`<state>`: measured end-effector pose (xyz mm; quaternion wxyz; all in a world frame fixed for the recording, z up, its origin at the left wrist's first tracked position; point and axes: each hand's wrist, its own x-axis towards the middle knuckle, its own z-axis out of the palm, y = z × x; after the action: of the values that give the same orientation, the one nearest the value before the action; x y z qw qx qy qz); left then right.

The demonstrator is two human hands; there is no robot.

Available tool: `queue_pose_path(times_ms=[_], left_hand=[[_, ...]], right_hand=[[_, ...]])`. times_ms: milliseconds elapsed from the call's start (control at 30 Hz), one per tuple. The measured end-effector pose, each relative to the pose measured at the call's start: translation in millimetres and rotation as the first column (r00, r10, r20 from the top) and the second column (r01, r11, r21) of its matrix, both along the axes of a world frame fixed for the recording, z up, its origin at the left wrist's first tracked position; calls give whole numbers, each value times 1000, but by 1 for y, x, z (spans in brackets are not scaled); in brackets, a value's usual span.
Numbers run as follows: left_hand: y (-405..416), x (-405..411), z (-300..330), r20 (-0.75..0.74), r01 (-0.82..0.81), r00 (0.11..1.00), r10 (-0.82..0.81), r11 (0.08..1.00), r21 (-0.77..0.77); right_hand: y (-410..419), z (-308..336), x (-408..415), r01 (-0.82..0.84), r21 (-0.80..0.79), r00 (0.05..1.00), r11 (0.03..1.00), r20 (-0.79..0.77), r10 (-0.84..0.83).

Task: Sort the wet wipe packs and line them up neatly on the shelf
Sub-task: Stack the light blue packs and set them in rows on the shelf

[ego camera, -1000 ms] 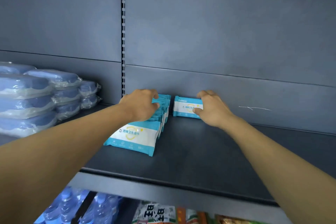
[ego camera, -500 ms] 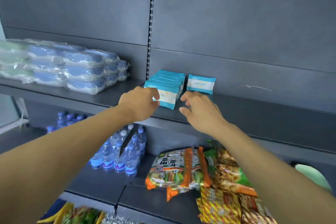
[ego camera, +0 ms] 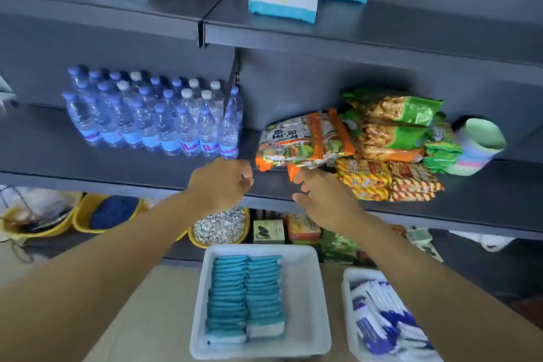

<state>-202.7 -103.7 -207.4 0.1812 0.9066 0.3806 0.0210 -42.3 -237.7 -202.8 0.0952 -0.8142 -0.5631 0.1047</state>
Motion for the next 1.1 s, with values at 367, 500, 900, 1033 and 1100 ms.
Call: queue_pose_path(times_ms=[367,500,900,1033,1100], left_hand=[[-53,-43,-211,-238,-26,970,-43,960,-278],[-73,-49,-282,-304,-91,952,-17,936,-340],[-103,-45,-444,-352,-169,936,31,914,-369],[-103,-43,-476,-315,-170,947,57,923,-346],[-102,-41,-489,-305,-155,951,50,931,-330]], right_hand=[[-50,-200,-20,-12,-406,988,914,-145,-52],[-64,-283,-18,-44,-485,975,873,-210,-67],[-76,-495,-17,-139,-464,945,875,-325,-23],[-72,-538,-22,-131,-453,969,882,-248,16],[-72,-552,-26,-113,-437,985,892,-168,43]])
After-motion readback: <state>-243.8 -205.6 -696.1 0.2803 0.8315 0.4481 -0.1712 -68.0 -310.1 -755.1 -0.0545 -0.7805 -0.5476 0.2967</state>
